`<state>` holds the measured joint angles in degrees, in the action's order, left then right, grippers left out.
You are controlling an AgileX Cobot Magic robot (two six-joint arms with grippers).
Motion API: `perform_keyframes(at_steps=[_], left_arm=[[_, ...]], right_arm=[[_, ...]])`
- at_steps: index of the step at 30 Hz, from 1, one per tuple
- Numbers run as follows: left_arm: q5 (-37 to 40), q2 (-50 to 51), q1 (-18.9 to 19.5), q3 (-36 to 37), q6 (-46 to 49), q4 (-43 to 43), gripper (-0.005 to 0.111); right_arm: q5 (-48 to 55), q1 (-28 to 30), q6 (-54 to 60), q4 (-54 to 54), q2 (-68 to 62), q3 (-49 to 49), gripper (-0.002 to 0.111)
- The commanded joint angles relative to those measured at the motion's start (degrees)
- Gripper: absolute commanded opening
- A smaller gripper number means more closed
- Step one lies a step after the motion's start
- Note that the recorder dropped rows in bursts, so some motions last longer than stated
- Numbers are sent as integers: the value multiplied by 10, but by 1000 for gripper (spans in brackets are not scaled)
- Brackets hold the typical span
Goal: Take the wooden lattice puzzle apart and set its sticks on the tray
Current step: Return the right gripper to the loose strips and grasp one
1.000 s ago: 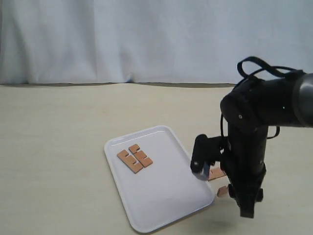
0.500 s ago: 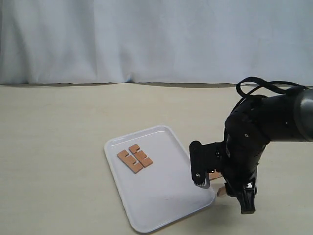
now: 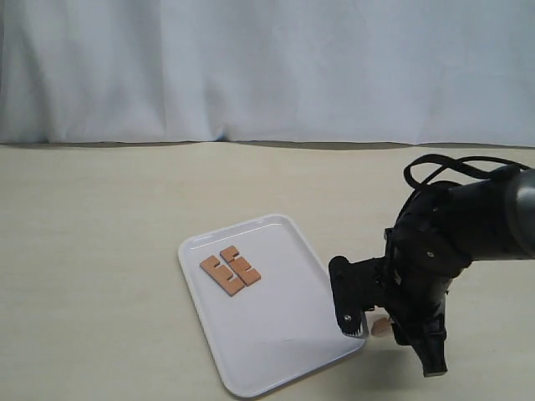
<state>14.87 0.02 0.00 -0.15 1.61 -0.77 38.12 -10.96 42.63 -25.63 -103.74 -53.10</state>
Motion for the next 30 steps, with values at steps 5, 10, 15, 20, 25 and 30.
perform_keyframes(at_steps=[5, 10, 15, 20, 25, 30], left_arm=[[-5, 0, 0, 2, -1, 1, 0], [-5, 0, 0, 2, -1, 1, 0], [-5, 0, 0, 2, -1, 1, 0], [-5, 0, 0, 2, -1, 1, 0], [-6, 0, 0, 2, -1, 1, 0], [-6, 0, 0, 2, -1, 1, 0]], right_arm=[[-40, 3, -5, -40, 5, 21, 53], [-40, 3, -5, -40, 5, 21, 50], [-40, 3, -5, -40, 5, 21, 37], [-39, 3, -20, -35, 5, 21, 34], [-39, 3, -24, -35, 5, 21, 34], [-56, 3, -30, -35, 5, 21, 34]])
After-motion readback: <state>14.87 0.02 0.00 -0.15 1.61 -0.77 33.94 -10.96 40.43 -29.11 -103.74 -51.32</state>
